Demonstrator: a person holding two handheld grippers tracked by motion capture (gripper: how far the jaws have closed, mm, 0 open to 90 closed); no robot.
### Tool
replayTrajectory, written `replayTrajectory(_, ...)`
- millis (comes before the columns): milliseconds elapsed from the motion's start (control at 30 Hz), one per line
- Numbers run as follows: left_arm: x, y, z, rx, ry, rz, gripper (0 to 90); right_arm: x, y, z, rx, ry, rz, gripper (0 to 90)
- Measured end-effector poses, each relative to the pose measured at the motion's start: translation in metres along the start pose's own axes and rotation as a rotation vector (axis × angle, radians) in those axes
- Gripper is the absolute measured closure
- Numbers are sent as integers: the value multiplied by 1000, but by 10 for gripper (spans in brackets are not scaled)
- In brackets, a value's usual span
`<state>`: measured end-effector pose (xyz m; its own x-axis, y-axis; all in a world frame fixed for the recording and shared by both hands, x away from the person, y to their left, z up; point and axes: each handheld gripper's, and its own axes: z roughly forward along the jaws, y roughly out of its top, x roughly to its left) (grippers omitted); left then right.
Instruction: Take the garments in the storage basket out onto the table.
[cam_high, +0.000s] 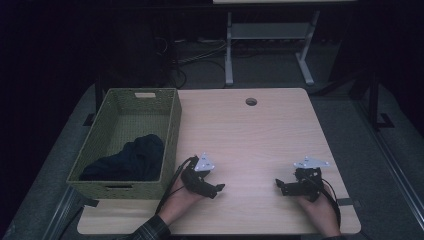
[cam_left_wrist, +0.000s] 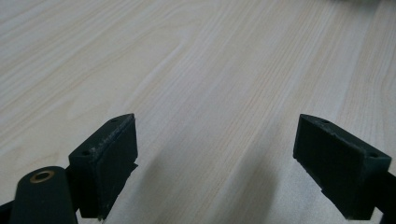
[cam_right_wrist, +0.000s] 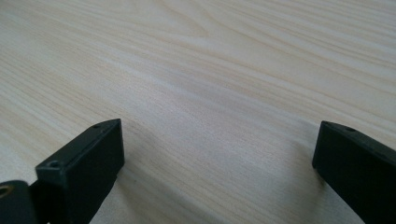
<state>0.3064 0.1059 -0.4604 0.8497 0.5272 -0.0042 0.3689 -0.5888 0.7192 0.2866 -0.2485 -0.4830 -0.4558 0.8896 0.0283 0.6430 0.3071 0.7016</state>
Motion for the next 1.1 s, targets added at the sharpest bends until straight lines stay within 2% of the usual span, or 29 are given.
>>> replayTrajectory(167,1,2,-2,-4,-10,-15,133,0,0,0,0,1,-1,19)
replayTrajectory(300,1,6,-4,2,-6,3,133,0,0,0,0,1,-3,19)
replayTrajectory(400,2,8,-6,-2,-14,-4,133,0,0,0,0,1,-4,19)
replayTrajectory(600,1,11,-8,4,-21,8,134,0,0,0,1,2,-3,20)
replayTrajectory(867,2,19,-17,-13,-31,-1,134,0,0,0,1,1,-2,19)
replayTrajectory(1100,2,24,-22,-7,-36,1,135,0,0,0,1,1,-2,19)
